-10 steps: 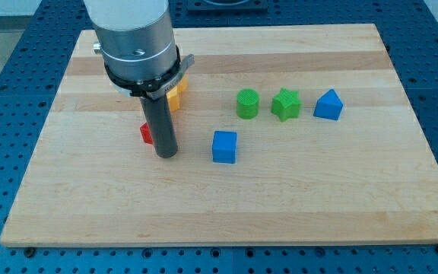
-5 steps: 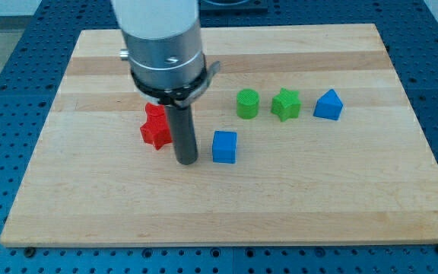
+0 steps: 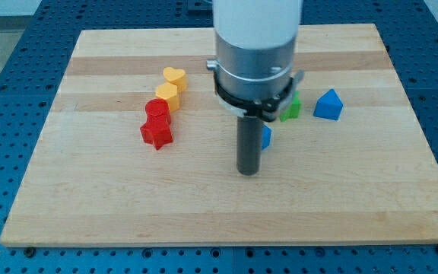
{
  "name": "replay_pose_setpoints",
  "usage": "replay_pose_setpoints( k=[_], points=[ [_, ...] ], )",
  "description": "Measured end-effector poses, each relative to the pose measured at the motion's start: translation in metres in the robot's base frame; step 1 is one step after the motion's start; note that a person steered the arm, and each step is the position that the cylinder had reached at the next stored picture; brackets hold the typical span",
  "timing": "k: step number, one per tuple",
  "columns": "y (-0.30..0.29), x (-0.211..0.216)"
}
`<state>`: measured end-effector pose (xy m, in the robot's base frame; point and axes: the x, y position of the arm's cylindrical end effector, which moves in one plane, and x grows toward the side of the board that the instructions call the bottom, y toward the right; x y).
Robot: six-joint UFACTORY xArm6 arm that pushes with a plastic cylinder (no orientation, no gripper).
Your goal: Push the blue cube closer to green circle
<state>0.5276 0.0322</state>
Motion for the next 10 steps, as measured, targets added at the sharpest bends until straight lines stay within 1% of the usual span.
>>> replay_pose_setpoints(
  k=[1,2,5,6,8,10],
  points=[
    [0.025,-0.003],
    [0.026,-0.015],
    [-0.003,-0.033],
    [-0.003,-0.036],
    [-0.003,-0.056],
    [-0.003,-0.061]
  ],
)
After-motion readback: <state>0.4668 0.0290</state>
